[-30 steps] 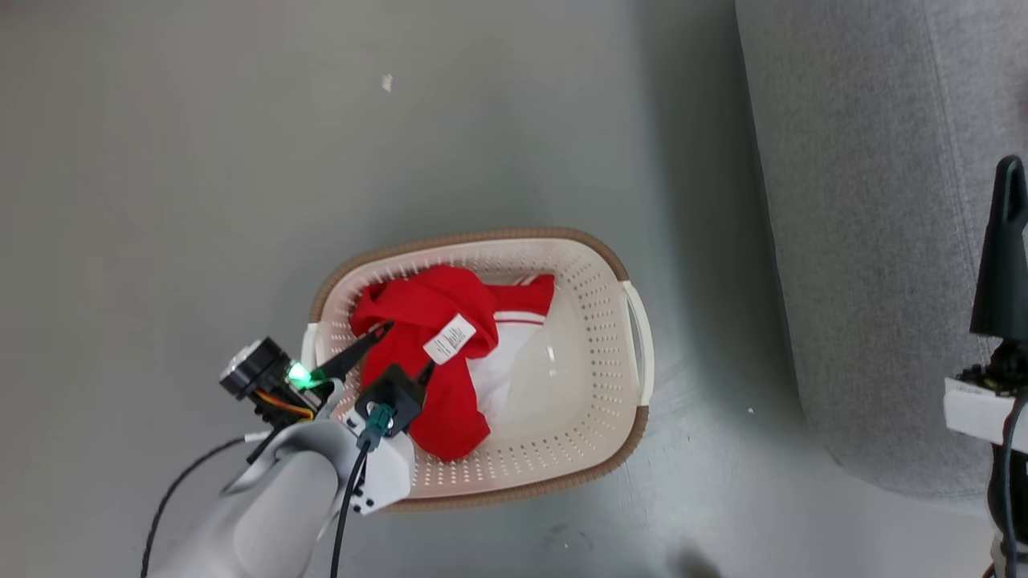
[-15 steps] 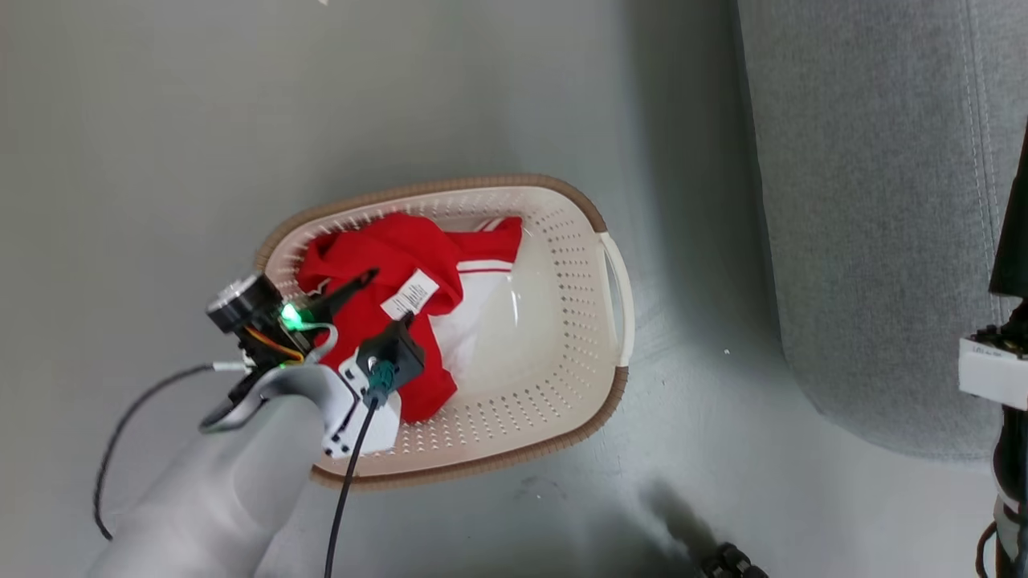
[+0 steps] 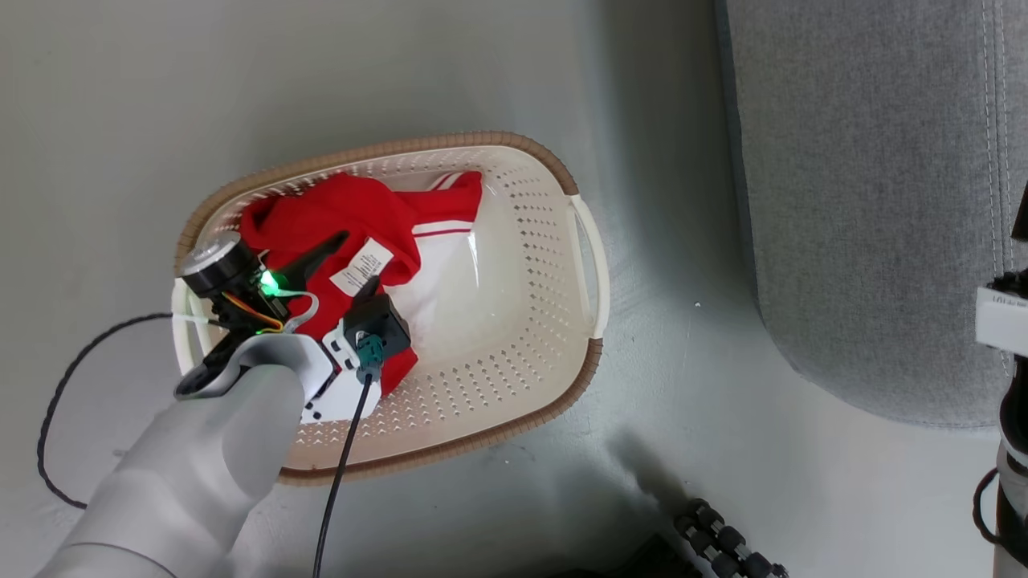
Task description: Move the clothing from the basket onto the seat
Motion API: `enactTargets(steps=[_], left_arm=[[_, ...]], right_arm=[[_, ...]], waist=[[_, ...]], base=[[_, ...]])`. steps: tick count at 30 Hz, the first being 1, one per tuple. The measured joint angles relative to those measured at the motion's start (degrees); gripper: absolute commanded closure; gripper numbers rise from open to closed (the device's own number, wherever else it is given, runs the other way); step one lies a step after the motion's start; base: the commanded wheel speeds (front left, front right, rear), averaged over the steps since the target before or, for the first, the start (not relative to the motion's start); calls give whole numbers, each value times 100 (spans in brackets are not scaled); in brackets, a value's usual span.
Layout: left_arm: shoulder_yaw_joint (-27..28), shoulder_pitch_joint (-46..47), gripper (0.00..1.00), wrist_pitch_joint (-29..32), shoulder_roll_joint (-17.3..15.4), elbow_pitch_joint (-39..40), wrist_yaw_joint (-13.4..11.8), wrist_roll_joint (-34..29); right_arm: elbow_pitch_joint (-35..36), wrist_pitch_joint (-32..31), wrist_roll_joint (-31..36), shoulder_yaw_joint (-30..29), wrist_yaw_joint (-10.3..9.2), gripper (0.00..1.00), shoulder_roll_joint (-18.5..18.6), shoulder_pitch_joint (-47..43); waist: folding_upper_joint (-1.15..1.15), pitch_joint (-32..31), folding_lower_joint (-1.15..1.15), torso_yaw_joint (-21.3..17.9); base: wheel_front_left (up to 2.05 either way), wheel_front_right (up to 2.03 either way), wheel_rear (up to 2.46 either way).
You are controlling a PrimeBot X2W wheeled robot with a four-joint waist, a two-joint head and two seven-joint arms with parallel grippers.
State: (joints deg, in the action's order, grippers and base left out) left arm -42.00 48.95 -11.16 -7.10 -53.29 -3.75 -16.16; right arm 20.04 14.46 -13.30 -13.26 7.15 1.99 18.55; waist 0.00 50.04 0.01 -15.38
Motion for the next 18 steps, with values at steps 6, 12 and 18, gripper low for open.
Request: enactTargets(steps=[6, 12, 18], left_arm=[[-171, 291, 0, -2, -32, -92, -164, -286], [-252, 416, 0, 105, -44, -336, -274, -454], [-307, 539, 0, 365, -141, -605, -377, -590]], right_arm=[[-65, 0, -151, 79, 0, 0, 0, 205], [-164, 0, -237, 104, 0, 0, 0, 353], [-238, 1, -331, 119, 1, 0, 0, 458]], waist=[[0, 202, 0, -148], [0, 354, 0, -290], [0, 453, 0, -389]], base=[[0, 0, 0], [0, 0, 0], [0, 0, 0]])
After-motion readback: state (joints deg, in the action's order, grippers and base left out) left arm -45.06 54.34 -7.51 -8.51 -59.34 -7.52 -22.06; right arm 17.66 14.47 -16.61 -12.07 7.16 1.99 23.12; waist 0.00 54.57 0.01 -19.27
